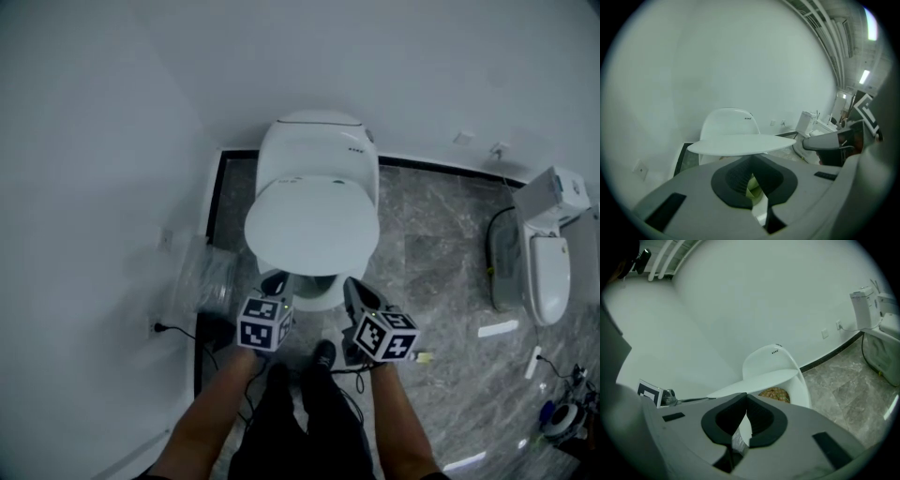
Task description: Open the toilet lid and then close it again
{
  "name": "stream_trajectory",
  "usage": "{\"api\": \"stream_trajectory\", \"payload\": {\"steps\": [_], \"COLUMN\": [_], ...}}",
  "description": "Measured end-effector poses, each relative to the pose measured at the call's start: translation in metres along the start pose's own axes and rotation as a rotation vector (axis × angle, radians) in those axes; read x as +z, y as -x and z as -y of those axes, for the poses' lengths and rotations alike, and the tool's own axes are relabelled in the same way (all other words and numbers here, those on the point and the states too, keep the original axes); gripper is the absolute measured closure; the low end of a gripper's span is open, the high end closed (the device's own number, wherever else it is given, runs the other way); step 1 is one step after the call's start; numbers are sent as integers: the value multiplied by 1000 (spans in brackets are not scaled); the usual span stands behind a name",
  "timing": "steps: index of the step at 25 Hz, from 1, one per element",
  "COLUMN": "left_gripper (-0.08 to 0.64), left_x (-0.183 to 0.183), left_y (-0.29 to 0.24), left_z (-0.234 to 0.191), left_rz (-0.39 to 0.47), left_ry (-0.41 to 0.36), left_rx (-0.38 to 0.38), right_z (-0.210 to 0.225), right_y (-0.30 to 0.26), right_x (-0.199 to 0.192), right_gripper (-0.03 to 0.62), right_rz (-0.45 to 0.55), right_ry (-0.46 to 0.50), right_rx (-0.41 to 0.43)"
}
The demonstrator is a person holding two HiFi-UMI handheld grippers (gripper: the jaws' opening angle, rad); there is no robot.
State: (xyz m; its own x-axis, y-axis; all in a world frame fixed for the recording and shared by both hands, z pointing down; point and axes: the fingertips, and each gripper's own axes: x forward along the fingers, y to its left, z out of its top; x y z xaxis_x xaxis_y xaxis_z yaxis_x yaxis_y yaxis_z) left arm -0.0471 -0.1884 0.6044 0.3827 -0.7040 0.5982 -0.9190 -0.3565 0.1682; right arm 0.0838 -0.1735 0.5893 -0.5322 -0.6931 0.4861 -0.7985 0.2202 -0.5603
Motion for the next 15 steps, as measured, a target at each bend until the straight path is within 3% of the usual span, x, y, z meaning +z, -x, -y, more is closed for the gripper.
{"api": "stream_trajectory", "payload": {"steps": [7, 15], "left_gripper": [552, 552], "left_x": [44, 93], "left_y": [-2, -15], "left_z": [-6, -13], "left_rz": [43, 89], "left_ry": [8, 12], "left_rx": [32, 32], "right_z": [-14, -21], "right_y": [-10, -26], "right_x": [34, 75], "right_gripper": [581, 581], "right_rz": [-27, -27], "right_ry": [102, 141], "right_rx": [36, 40]}}
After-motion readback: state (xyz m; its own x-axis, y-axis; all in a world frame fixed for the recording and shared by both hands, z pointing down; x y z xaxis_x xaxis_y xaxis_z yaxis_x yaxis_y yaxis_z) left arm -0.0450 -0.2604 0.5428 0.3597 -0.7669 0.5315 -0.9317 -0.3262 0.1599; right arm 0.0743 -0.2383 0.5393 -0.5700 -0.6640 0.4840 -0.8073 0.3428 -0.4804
